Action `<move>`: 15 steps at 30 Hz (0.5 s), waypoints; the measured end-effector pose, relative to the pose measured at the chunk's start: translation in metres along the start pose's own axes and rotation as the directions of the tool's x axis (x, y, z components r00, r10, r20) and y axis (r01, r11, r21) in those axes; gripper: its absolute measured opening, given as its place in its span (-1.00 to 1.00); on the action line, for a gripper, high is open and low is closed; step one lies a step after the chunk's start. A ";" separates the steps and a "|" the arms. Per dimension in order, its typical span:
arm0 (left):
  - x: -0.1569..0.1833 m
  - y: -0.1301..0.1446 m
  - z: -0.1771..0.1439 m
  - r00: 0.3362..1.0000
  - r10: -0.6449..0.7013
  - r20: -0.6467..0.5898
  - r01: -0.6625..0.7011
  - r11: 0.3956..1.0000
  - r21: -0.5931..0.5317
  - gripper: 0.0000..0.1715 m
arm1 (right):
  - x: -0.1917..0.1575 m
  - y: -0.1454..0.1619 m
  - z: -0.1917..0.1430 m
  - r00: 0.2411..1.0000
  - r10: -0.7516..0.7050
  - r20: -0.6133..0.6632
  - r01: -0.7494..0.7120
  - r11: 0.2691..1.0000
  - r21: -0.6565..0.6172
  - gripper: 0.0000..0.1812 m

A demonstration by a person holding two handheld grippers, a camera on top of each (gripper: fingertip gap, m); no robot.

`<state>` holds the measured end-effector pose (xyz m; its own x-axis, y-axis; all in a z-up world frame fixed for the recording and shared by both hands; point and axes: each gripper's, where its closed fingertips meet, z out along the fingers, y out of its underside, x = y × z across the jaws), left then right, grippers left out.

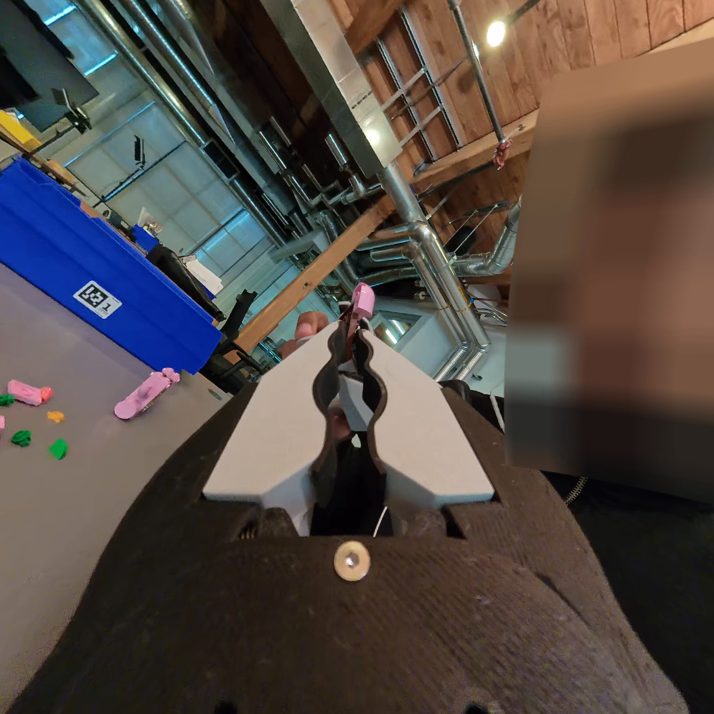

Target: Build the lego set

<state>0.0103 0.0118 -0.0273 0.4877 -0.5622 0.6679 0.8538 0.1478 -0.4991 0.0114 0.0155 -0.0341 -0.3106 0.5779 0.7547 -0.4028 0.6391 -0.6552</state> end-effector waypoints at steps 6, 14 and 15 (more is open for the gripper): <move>-0.001 0.002 0.001 1.000 -0.004 0.000 0.004 1.000 -0.014 -0.98 | 0.000 0.002 0.001 1.000 -0.018 0.010 0.018 1.000 -0.010 -0.63; -0.010 -0.005 -0.004 0.994 0.060 0.094 -0.060 0.998 0.000 -0.55 | -0.008 0.010 -0.007 0.981 0.104 0.164 -0.096 0.994 -0.060 -0.63; -0.013 -0.011 -0.008 0.988 0.085 0.128 -0.088 0.996 0.019 -0.49 | -0.017 0.015 -0.009 0.963 0.151 0.223 -0.133 0.987 -0.091 -0.63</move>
<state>-0.0070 0.0107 -0.0349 0.5774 -0.4391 0.6883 0.8111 0.2122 -0.5450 0.0185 0.0201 -0.0566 -0.5516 0.5398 0.6359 -0.2781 0.5997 -0.7503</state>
